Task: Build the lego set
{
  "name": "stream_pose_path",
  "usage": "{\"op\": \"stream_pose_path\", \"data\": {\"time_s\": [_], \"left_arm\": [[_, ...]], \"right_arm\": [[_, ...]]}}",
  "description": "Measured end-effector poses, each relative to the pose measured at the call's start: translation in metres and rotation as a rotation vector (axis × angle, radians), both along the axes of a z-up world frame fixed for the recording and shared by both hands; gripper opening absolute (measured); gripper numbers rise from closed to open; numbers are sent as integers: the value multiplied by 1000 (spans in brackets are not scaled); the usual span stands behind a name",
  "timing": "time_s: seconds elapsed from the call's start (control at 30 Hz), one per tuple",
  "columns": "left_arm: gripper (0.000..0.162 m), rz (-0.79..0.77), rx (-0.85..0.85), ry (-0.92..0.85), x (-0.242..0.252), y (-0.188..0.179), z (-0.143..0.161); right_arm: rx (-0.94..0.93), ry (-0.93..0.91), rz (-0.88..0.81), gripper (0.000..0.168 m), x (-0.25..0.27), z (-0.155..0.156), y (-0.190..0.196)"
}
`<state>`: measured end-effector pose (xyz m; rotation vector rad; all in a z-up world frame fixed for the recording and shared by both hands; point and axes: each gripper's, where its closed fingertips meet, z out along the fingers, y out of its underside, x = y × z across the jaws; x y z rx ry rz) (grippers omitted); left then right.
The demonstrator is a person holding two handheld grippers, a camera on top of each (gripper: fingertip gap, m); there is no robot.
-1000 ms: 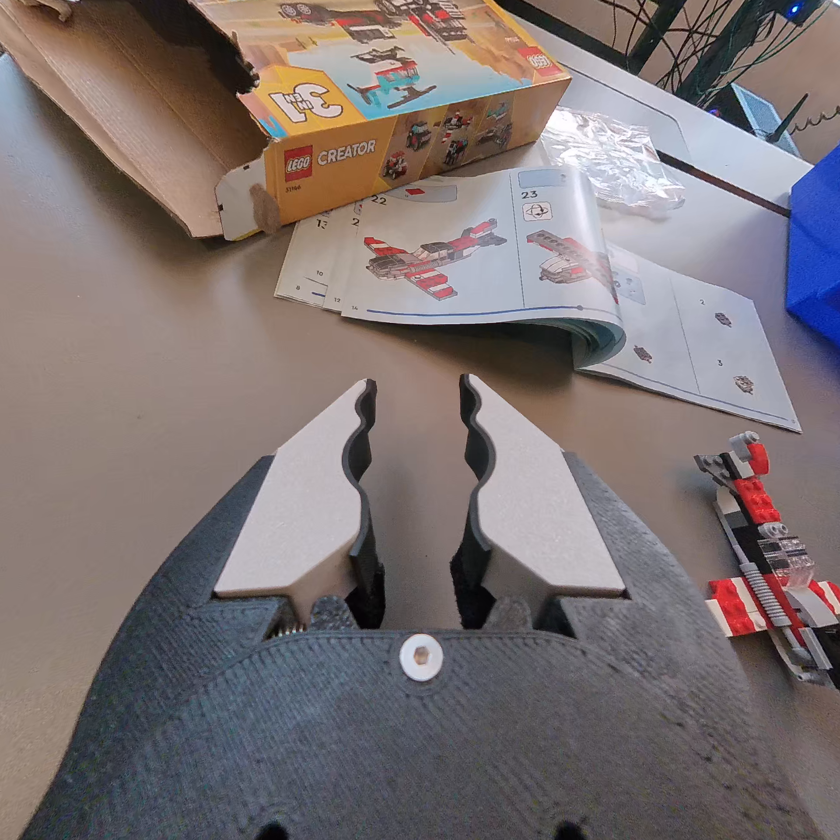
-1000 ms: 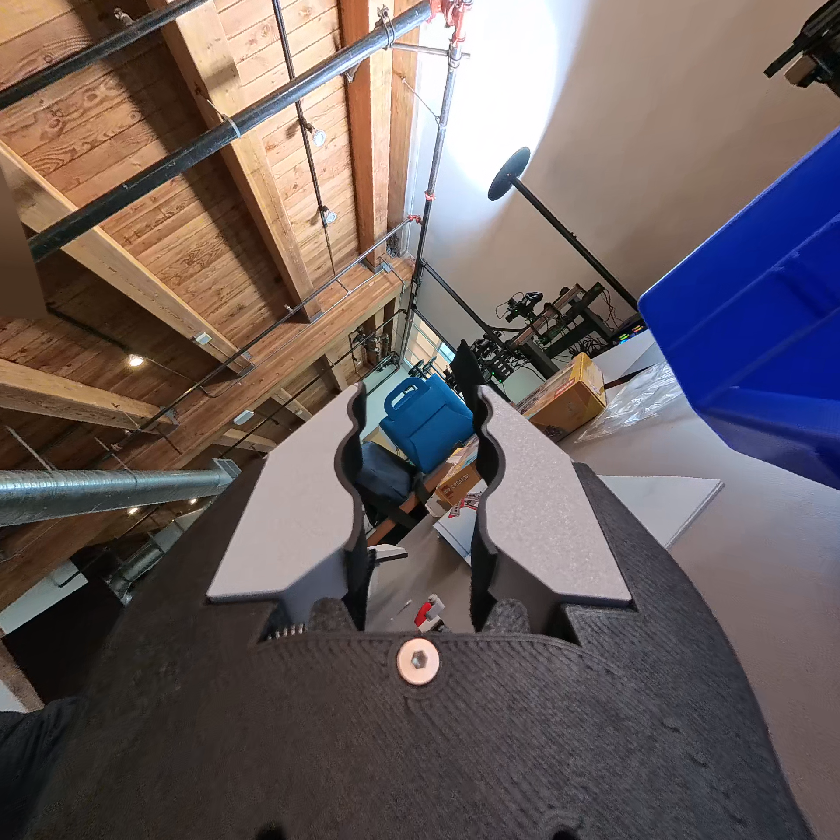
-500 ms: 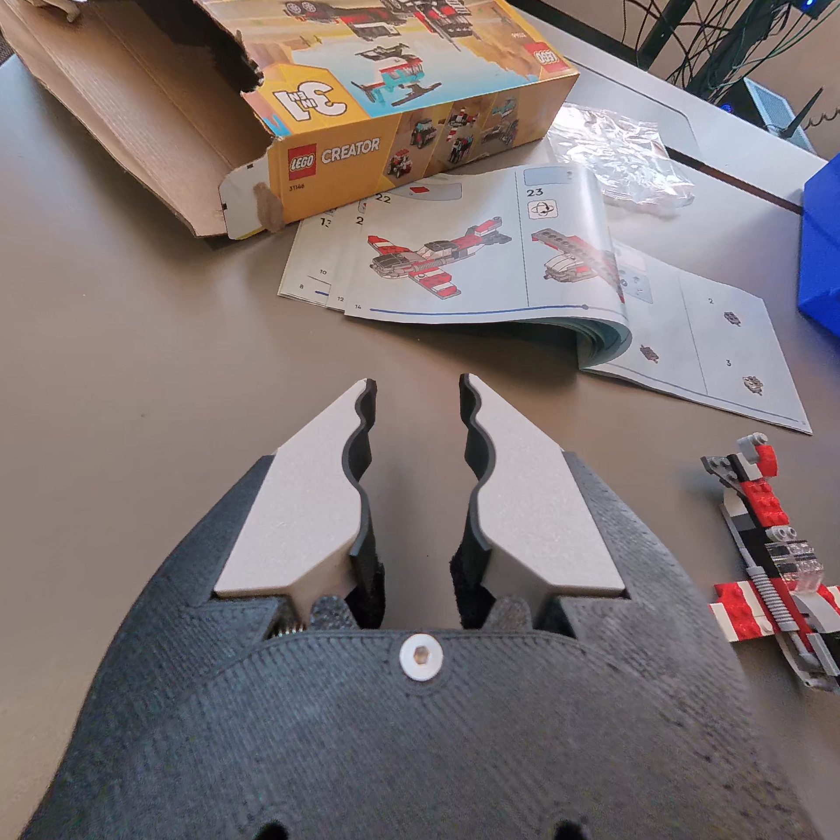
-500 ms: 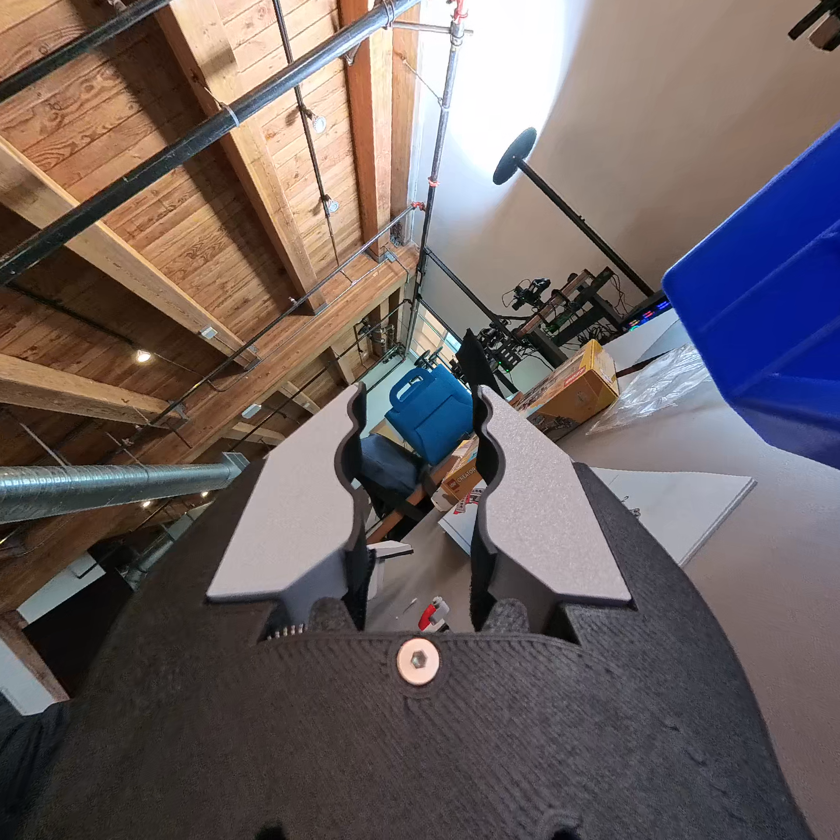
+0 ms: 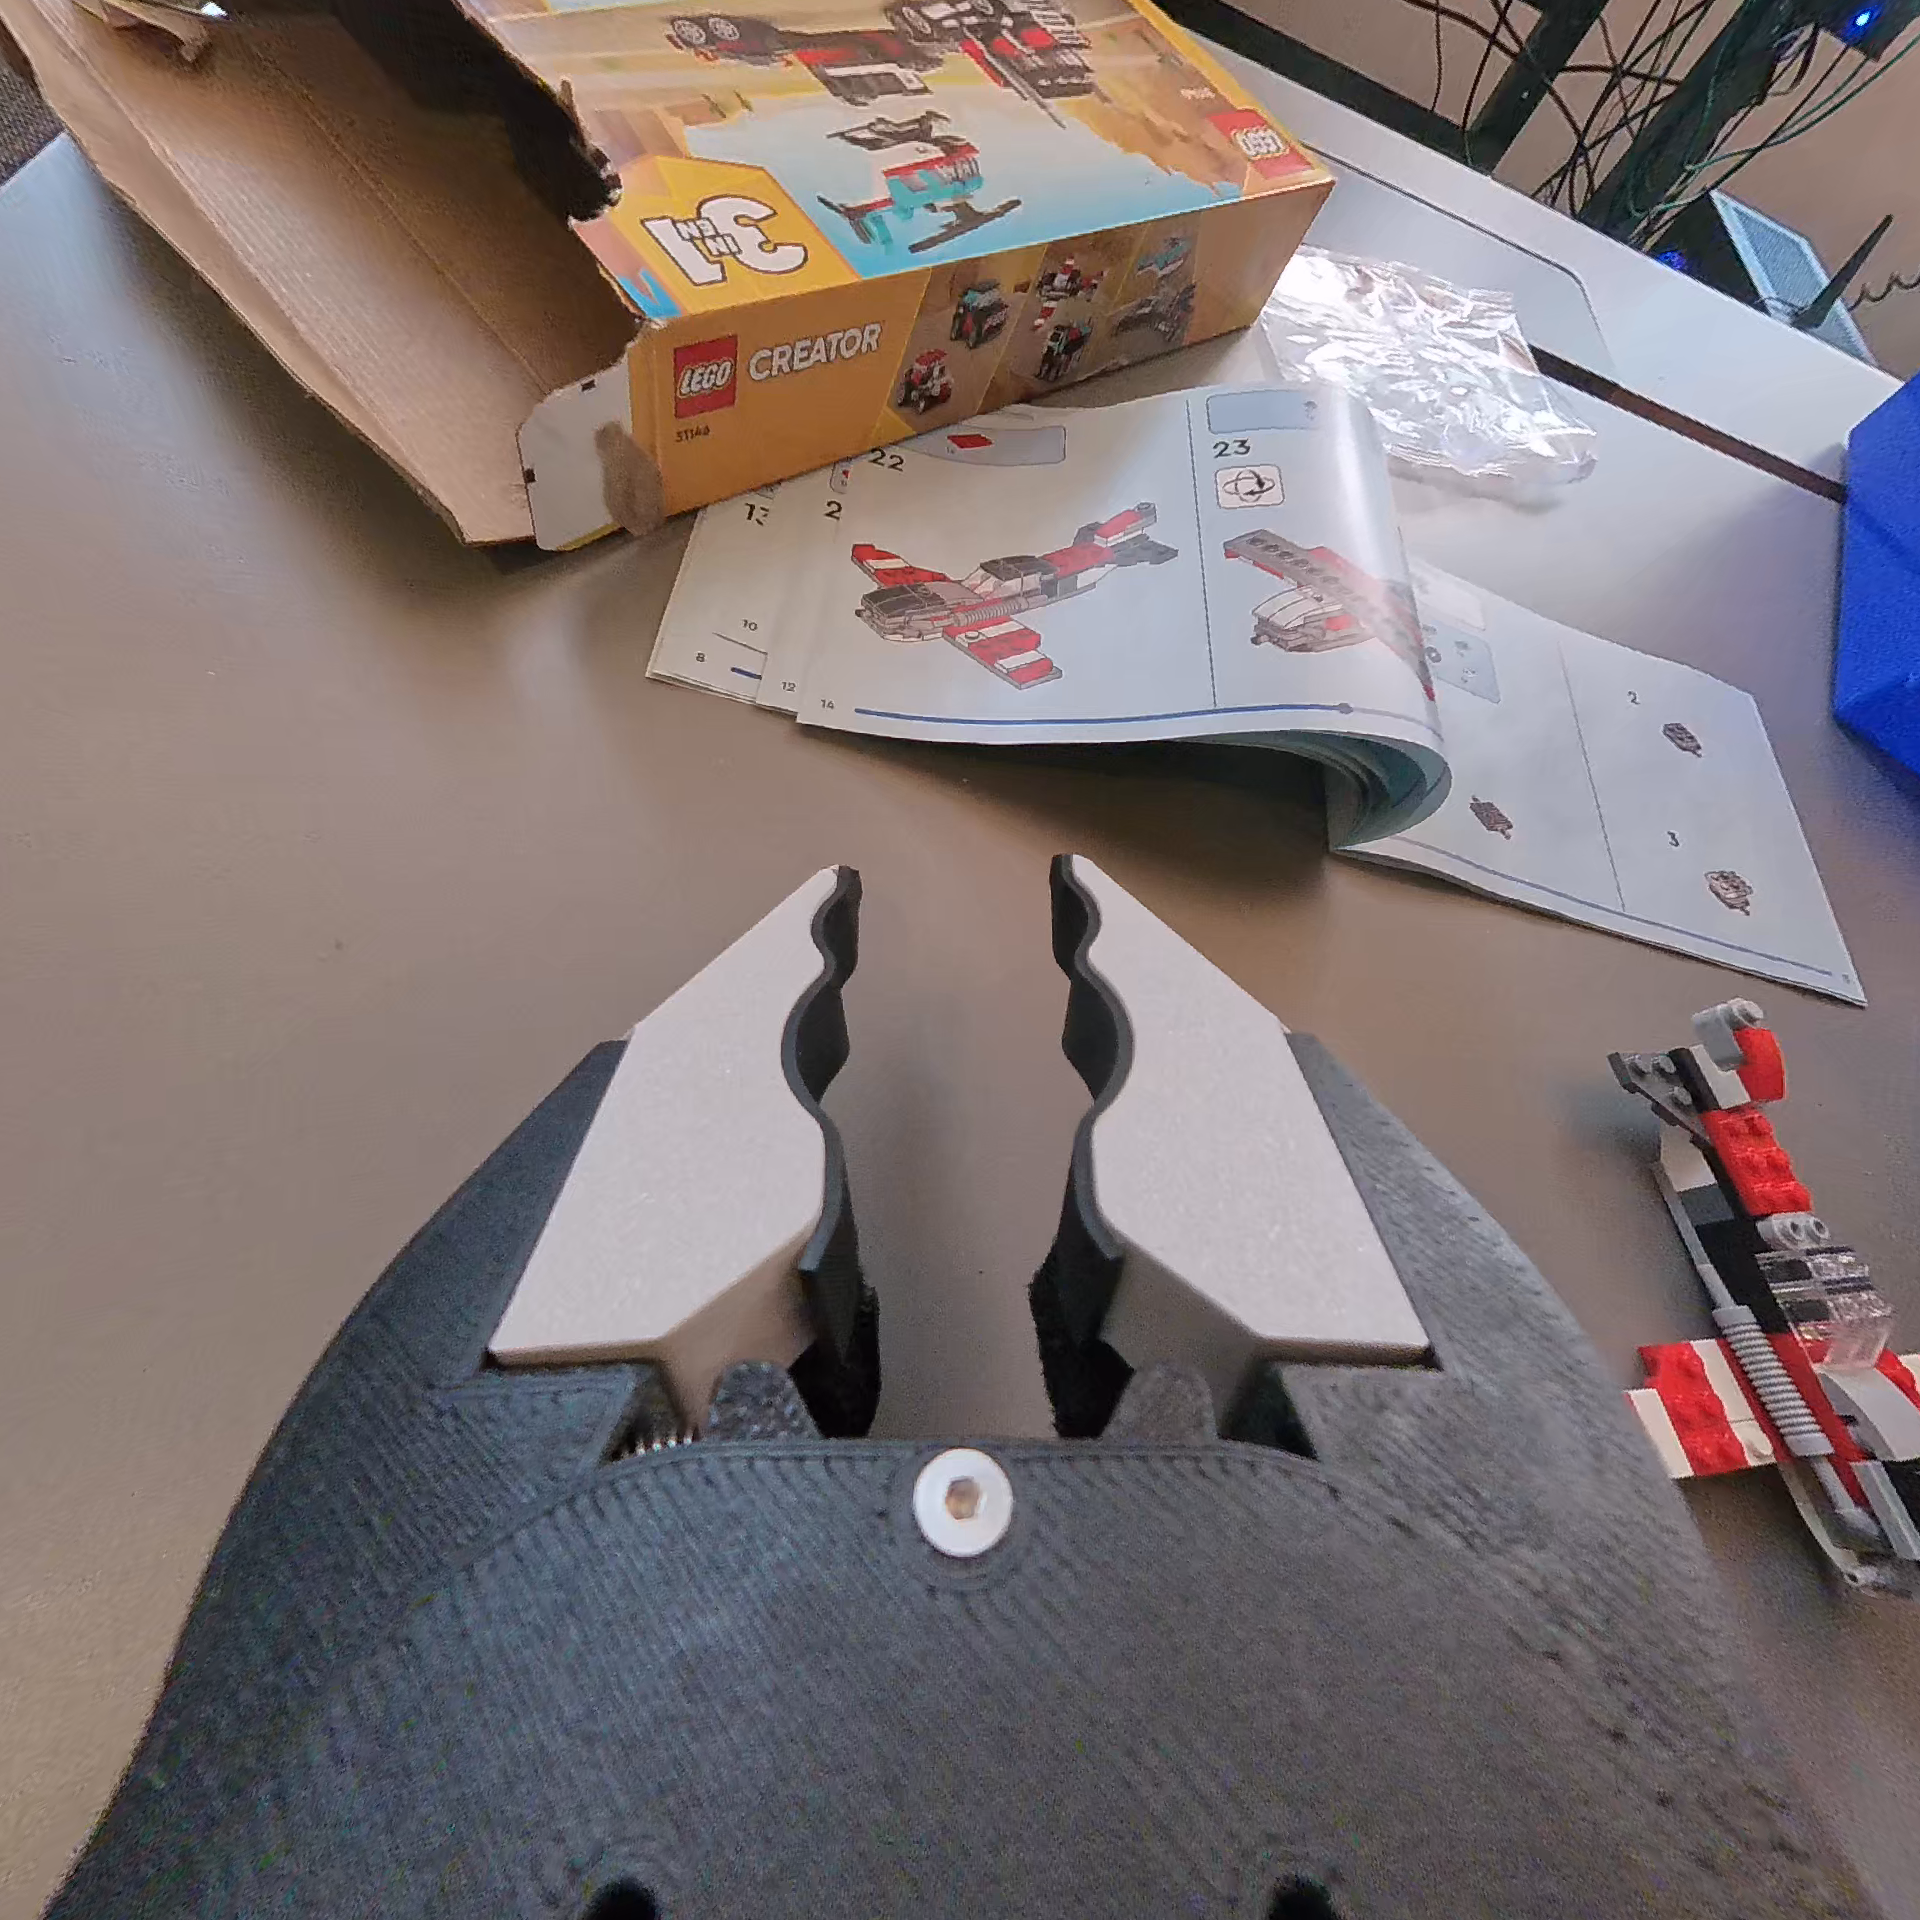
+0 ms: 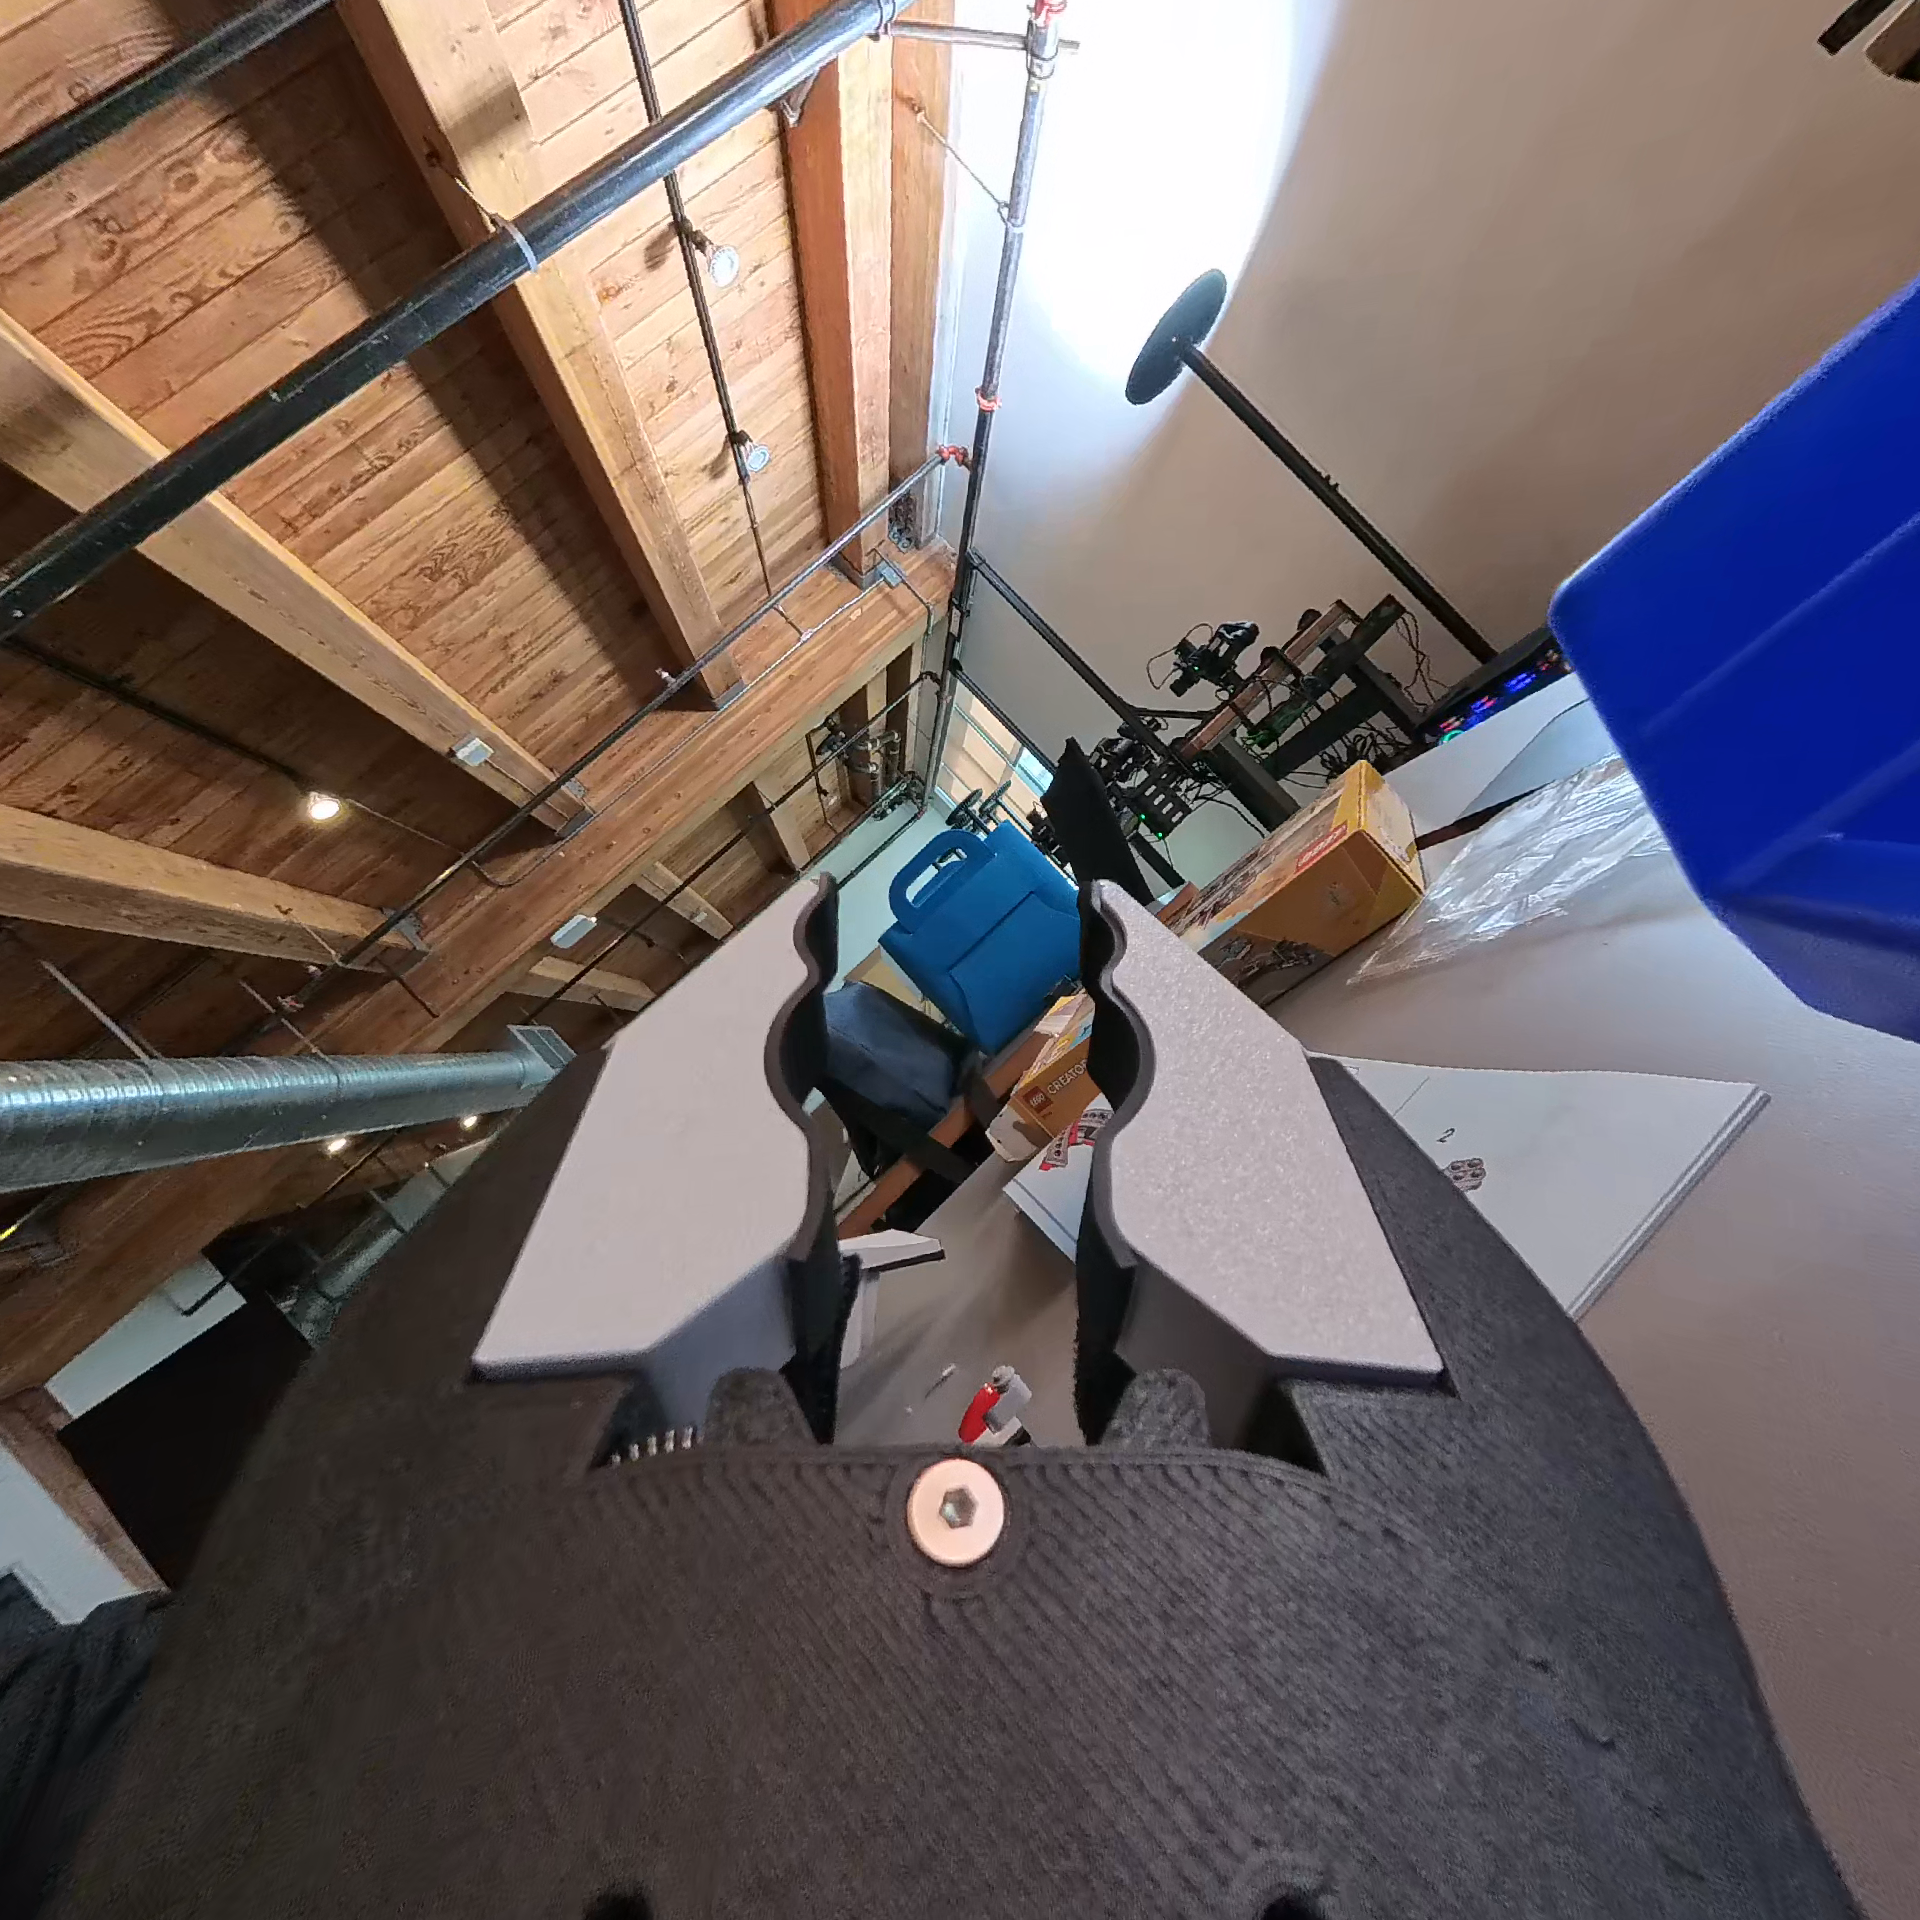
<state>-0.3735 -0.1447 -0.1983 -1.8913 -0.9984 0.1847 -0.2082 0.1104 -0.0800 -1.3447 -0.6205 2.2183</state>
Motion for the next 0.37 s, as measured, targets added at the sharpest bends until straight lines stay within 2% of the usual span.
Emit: {"op": "stream_pose_path", "data": {"time_s": [0.37], "left_arm": [[38,16,-12,12,0,-1,0]], "right_arm": [[-64,-40,16,46,-7,-6,2]]}}
